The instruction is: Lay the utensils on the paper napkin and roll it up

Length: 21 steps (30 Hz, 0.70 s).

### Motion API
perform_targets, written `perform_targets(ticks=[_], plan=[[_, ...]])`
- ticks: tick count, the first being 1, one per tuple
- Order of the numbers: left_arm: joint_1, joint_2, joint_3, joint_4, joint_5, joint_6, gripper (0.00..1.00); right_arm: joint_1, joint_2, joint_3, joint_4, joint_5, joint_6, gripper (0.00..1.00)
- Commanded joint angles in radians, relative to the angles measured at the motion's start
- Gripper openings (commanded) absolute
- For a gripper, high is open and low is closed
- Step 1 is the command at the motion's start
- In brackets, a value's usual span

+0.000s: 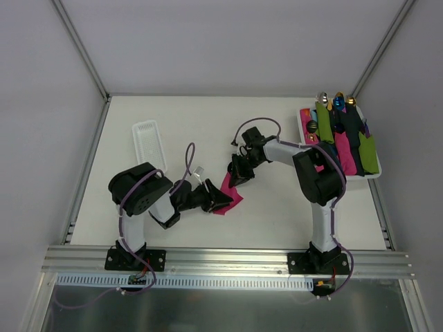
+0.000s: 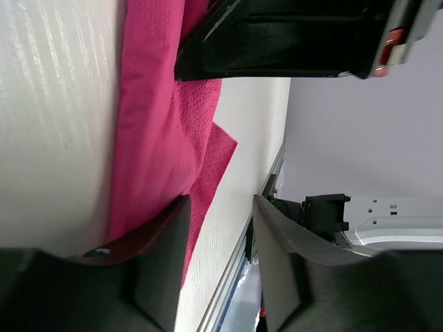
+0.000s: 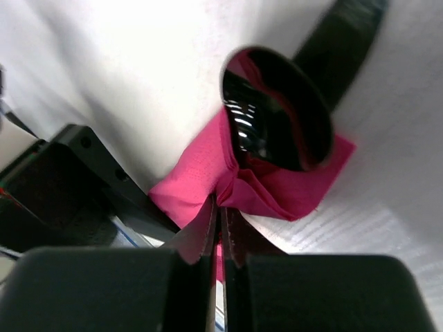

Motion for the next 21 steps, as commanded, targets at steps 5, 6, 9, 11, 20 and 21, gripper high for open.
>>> perform_targets(ticks=[5, 6, 9, 11, 20, 21], plan=[[0.065, -0.307, -0.037, -0.177, 0.035, 0.197, 0.48, -0.011, -0.070, -0.088, 0.100, -0.086, -0.130, 0.00], [0.082, -0.406, -0.033, -0.299, 0.033, 0.222, 0.48, -0.013, -0.080, -0.093, 0.117, -0.100, -0.138, 0.00], [0.137, -0.598, -0.007, -0.487, 0.033, 0.318, 0.50, -0.028, -0.115, -0.112, 0.150, -0.140, -0.148, 0.00], [0.173, -0.679, 0.021, -0.652, 0.043, 0.390, 0.55, -0.039, -0.132, -0.118, 0.159, -0.168, -0.150, 0.00], [0.320, -0.866, 0.062, -0.915, 0.119, 0.503, 0.61, -0.059, -0.215, -0.145, 0.203, -0.260, -0.147, 0.00], [0.322, -0.865, 0.062, -0.915, 0.128, 0.504, 0.60, -0.059, -0.227, -0.151, 0.208, -0.266, -0.150, 0.00]])
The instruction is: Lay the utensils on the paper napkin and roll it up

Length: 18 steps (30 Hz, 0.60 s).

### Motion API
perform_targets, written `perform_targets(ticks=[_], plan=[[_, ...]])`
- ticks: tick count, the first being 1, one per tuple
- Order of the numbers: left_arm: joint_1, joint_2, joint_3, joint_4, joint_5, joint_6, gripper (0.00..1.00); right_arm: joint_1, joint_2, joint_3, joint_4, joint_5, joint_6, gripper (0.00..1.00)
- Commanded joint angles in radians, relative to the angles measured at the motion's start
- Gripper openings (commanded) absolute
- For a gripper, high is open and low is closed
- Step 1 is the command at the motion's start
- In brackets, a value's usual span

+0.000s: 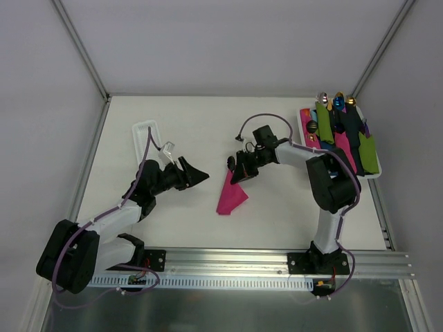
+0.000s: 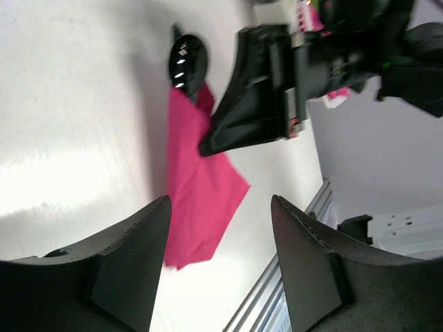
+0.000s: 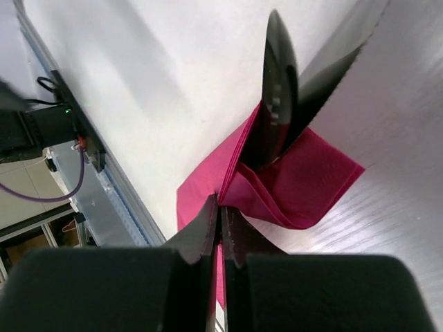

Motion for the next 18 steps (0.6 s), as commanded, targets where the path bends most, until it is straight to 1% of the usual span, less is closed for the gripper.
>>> perform_targets(ticks=[1, 8, 13, 18], plan=[[0.016, -0.014, 0.025, -0.098, 0.067, 0.067, 0.60, -0.002, -0.118, -0.005, 0.040, -0.091, -0.028, 0.00], [0.039, -0.011, 0.004, -0.010, 0.126, 0.046, 0.59, -0.004, -0.215, -0.021, 0.042, -0.175, -0.059, 0.00], [0.053, -0.049, 0.013, 0.112, 0.257, 0.065, 0.58, -0.005, -0.289, -0.031, 0.040, -0.253, -0.071, 0.00], [0.053, -0.077, 0.063, 0.119, 0.366, 0.121, 0.58, -0.004, -0.353, -0.033, 0.040, -0.307, -0.067, 0.00]])
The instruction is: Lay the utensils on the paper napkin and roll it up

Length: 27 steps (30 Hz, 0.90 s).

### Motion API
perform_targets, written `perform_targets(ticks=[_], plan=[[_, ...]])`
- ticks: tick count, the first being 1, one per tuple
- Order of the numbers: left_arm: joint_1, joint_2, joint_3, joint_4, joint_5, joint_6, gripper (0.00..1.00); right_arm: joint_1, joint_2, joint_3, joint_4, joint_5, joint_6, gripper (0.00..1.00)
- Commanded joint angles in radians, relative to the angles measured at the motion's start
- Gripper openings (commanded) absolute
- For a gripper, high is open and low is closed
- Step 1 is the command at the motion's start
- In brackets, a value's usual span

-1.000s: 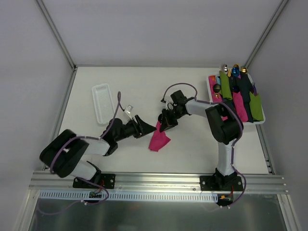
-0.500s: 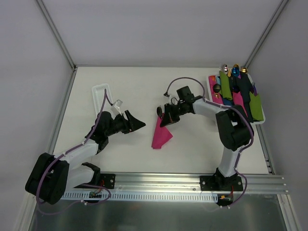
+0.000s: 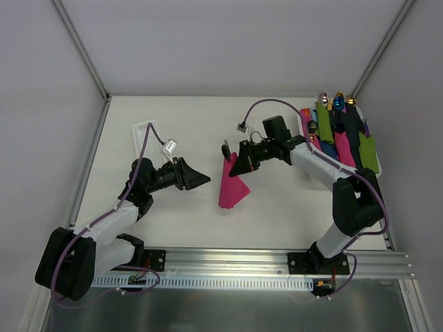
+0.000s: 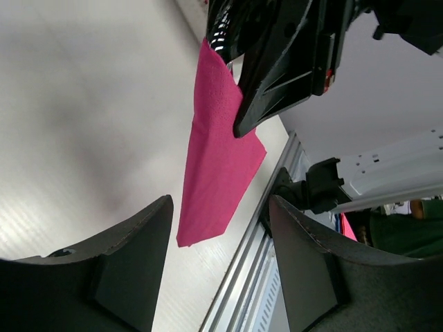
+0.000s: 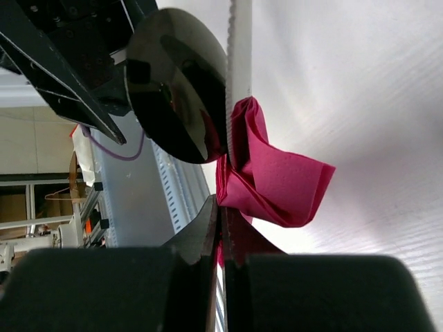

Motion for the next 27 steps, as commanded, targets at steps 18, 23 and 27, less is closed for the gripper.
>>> perform_targets(ticks=[18, 23, 27], plan=[[-0.006, -0.035, 0.178, 0.074, 0.239, 0.024, 0.60, 0.069, -0.240, 0.032, -0.004, -0.183, 0.031, 0.00], [-0.046, -0.060, 0.179, 0.063, 0.243, 0.039, 0.61, 0.086, -0.246, 0.058, -0.005, -0.189, 0.048, 0.00], [-0.061, -0.067, 0.179, 0.040, 0.229, 0.054, 0.62, 0.101, -0.254, 0.073, -0.004, -0.195, 0.058, 0.00]])
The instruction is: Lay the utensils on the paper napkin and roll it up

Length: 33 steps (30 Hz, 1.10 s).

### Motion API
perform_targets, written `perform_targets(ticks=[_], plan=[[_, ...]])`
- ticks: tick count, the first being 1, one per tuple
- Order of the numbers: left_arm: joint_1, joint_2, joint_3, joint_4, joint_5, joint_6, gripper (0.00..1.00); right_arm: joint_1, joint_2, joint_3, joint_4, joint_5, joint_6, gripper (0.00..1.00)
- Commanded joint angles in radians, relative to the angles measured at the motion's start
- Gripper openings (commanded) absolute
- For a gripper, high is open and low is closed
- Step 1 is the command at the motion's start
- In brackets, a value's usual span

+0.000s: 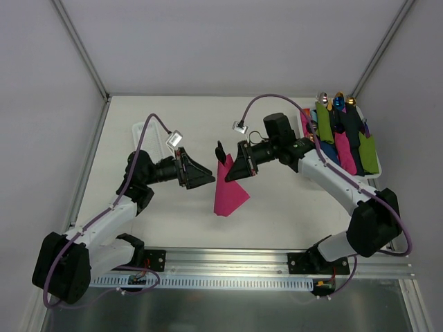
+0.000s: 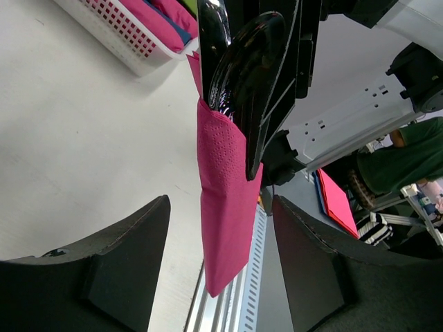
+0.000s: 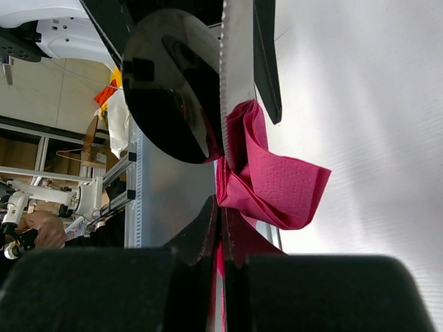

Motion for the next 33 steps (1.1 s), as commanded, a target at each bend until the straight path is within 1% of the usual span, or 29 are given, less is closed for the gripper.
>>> perform_targets(ticks=[1, 10, 13, 18, 23, 30, 31, 33], plan=[[-0.017, -0.029, 0.030, 0.011, 0.018, 0.023, 0.62, 0.023, -0.056, 0.065, 0.019, -0.061, 0.023, 0.00], [-0.072, -0.002, 0.053, 0.071, 0.018, 0.005, 0.62, 0.052, -0.067, 0.076, 0.019, -0.072, 0.023, 0.00], [-0.080, 0.017, 0.053, 0.114, 0.018, -0.026, 0.62, 0.062, -0.070, 0.079, 0.017, -0.074, 0.021, 0.00], [-0.084, 0.038, 0.041, 0.246, 0.036, -0.092, 0.61, 0.069, -0.073, 0.079, 0.007, -0.074, 0.011, 0.00], [-0.098, 0.058, 0.050, 0.255, 0.051, -0.101, 0.59, 0.072, -0.069, 0.082, 0.007, -0.074, 0.006, 0.00], [-0.106, 0.084, 0.050, 0.330, 0.067, -0.152, 0.52, 0.078, -0.066, 0.082, 0.007, -0.072, 0.005, 0.00], [-0.107, 0.087, 0.049, 0.333, 0.067, -0.153, 0.48, 0.080, -0.067, 0.082, 0.007, -0.072, 0.005, 0.00], [-0.107, 0.092, 0.049, 0.347, 0.067, -0.163, 0.44, 0.080, -0.067, 0.085, 0.005, -0.071, 0.003, 0.00]])
